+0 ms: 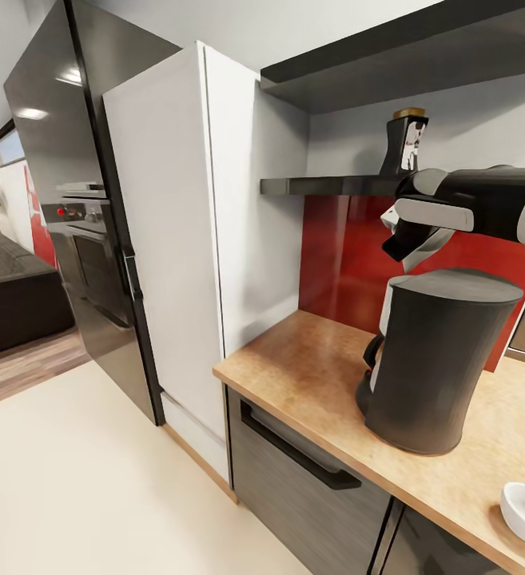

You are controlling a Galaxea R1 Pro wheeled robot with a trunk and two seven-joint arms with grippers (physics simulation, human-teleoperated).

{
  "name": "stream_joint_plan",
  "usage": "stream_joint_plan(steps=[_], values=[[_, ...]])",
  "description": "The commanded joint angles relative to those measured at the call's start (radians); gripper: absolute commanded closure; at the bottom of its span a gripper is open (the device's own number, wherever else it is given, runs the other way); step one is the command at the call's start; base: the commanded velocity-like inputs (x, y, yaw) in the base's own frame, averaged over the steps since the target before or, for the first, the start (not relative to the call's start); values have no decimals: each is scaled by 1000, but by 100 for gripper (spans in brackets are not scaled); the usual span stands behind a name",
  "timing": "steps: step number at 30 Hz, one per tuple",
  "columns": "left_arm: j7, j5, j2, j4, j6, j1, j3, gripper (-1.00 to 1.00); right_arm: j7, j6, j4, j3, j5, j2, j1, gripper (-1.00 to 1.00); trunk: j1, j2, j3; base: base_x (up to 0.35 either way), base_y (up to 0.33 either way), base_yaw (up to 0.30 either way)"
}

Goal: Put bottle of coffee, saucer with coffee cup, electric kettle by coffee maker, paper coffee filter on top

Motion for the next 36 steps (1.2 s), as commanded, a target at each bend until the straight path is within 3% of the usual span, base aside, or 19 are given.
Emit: stream_joint_plan(steps=[1,14,18,36], values=[[0,7,0,-2,-1,0,0,-100,-11,-2,-2,2,-12,0,-2,100,0,-1,-1,0,0,0],[0,6,0,-2,-1,0,0,-100,-11,1,-14,5,-13,0,-2,100,0,-1,-1,0,0,0],[0,6,0,-2,-1,0,0,-100,-11,1,-15,6,-14,0,-2,100,15,-29,-14,0,0,0],[0,6,0,-2,-1,0,-2,-100,-11,1,-16,6,-14,0,-2,100,15,-29,-14,-13,-7,0]])
